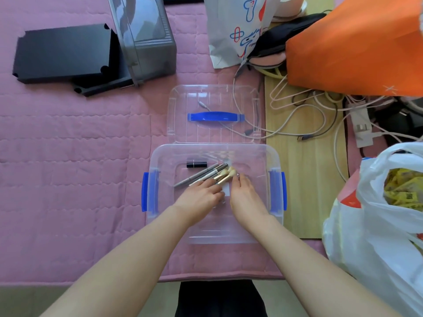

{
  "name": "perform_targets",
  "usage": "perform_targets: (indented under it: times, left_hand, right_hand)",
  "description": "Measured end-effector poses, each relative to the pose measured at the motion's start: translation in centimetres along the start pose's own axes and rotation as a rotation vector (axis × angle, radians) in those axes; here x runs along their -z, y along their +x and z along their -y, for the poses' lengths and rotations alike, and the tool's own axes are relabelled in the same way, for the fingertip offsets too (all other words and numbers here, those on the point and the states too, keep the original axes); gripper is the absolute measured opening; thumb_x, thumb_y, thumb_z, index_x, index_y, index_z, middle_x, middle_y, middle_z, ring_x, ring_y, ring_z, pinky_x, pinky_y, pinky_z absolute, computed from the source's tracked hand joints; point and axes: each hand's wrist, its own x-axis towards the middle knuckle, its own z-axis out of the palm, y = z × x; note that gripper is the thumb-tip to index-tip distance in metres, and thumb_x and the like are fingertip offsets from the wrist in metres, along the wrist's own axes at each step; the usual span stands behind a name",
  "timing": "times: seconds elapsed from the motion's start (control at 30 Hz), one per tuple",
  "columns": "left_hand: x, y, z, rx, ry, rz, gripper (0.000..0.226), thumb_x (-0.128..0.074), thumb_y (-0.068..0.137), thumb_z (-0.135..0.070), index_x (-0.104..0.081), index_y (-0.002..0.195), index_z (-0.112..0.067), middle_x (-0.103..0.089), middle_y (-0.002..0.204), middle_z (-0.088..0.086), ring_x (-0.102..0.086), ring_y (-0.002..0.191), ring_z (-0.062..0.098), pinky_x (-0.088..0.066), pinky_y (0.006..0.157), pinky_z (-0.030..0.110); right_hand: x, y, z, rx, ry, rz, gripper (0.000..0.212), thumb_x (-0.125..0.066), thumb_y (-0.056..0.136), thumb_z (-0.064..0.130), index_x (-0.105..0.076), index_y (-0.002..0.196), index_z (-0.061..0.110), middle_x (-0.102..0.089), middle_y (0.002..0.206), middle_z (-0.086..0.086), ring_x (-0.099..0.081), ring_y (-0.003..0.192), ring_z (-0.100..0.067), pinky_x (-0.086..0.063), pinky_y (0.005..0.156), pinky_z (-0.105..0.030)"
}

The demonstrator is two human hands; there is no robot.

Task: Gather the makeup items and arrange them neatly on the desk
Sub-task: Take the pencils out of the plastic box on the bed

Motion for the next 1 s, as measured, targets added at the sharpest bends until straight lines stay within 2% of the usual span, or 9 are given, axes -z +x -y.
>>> perform_targets:
  times: [0.1, 0.17, 0.27, 0.33, 0.4, 0.5, 0.7, 0.87, 1.0]
  left_hand:
    - [-0.7, 0.7, 0.2, -0.113, 0.068, 0.004, 0.033, -0.035, 0.08, -0.01, -0.068, 0.084, -0.017, -0.06, 0.08, 0.0, -0.057, 0.08, 0.028, -0.051, 0.067, 0.037]
    - [-0.9, 1.0, 0.3, -0.156, 0.12, -0.006, 0.026, -0.043, 0.079, -0.009, -0.067, 0.074, -0.018, -0.056, 0.072, 0.0, -0.055, 0.072, 0.026, -0.048, 0.061, 0.034]
    - [-0.9, 1.2, 0.0, -0.208, 0.17, -0.039, 0.017, -0.053, 0.075, -0.006, -0.061, 0.063, -0.015, -0.053, 0.069, 0.002, -0.054, 0.067, 0.025, -0.045, 0.057, 0.032]
    - [-1.2, 1.3, 0.0, -0.231, 0.177, -0.064, 0.022, -0.048, 0.075, -0.003, -0.057, 0.059, -0.013, -0.054, 0.068, 0.004, -0.054, 0.066, 0.025, -0.045, 0.057, 0.032]
    - [-1.2, 1.4, 0.1, -0.244, 0.192, -0.092, 0.023, -0.046, 0.076, -0.002, -0.057, 0.059, -0.013, -0.054, 0.068, 0.004, -0.054, 0.066, 0.025, -0.045, 0.057, 0.032]
    - [-1.0, 1.4, 0.2, -0.254, 0.198, -0.077, 0.016, -0.06, 0.073, -0.001, -0.058, 0.062, -0.013, -0.053, 0.068, 0.004, -0.053, 0.067, 0.025, -0.046, 0.058, 0.033]
    - [-0.4, 0.9, 0.5, -0.239, 0.172, -0.005, 0.027, -0.072, 0.056, 0.002, -0.054, 0.071, -0.011, -0.052, 0.055, 0.002, -0.052, 0.066, 0.025, -0.046, 0.059, 0.031]
    - [0.6, 0.3, 0.5, -0.104, 0.134, 0.02, 0.03, -0.078, 0.054, -0.012, -0.057, 0.075, -0.012, -0.054, 0.056, 0.001, -0.053, 0.064, 0.024, -0.045, 0.056, 0.028]
    - [2.3, -0.5, -0.2, 0.105, 0.028, 0.172, 0.047, -0.07, 0.066, -0.023, -0.054, 0.109, -0.011, -0.061, 0.082, 0.006, -0.053, 0.083, 0.026, -0.045, 0.061, 0.035]
  right_hand:
    - [-0.4, 0.9, 0.0, -0.021, -0.079, 0.028, 0.056, -0.032, 0.094, -0.001, -0.009, 0.144, -0.012, -0.019, 0.152, -0.027, -0.017, 0.142, -0.036, -0.01, 0.118, -0.038]
    - [-1.9, 1.7, -0.3, -0.043, -0.152, -0.003, 0.051, -0.032, 0.089, -0.002, -0.028, 0.138, -0.013, -0.037, 0.138, -0.029, -0.035, 0.131, -0.039, -0.025, 0.114, -0.037]
    - [-3.6, 2.7, -0.2, -0.091, -0.168, -0.133, 0.034, -0.047, 0.069, -0.005, -0.063, 0.099, -0.001, -0.06, 0.092, -0.014, -0.059, 0.088, -0.028, -0.053, 0.069, -0.029]
    - [-3.5, 3.0, -0.2, -0.08, -0.166, -0.234, 0.024, -0.047, 0.062, -0.005, -0.063, 0.078, 0.002, -0.058, 0.073, -0.012, -0.059, 0.069, -0.026, -0.049, 0.047, -0.028]
    - [-3.0, 3.1, -0.3, -0.096, -0.144, -0.25, 0.023, -0.038, 0.067, -0.004, -0.059, 0.071, 0.005, -0.056, 0.066, -0.011, -0.058, 0.062, -0.027, -0.044, 0.041, -0.028]
    - [-2.8, 3.7, -0.5, -0.107, -0.111, -0.219, 0.028, -0.031, 0.069, -0.003, -0.058, 0.069, 0.007, -0.055, 0.065, -0.011, -0.057, 0.059, -0.027, -0.042, 0.039, -0.027]
    - [-2.9, 3.7, -0.1, -0.087, -0.138, -0.21, 0.023, -0.062, 0.05, -0.005, -0.059, 0.07, 0.005, -0.056, 0.065, -0.011, -0.057, 0.058, -0.029, -0.043, 0.04, -0.028]
    - [-2.6, 3.3, -0.4, -0.008, -0.195, -0.304, 0.024, -0.053, 0.049, -0.005, -0.061, 0.07, 0.004, -0.056, 0.063, -0.011, -0.057, 0.055, -0.027, -0.044, 0.041, -0.03]
    - [-2.2, 2.1, -0.5, -0.047, -0.152, -0.242, 0.047, -0.063, 0.061, -0.009, -0.061, 0.108, -0.005, -0.059, 0.086, -0.017, -0.061, 0.072, -0.033, -0.052, 0.058, -0.037]
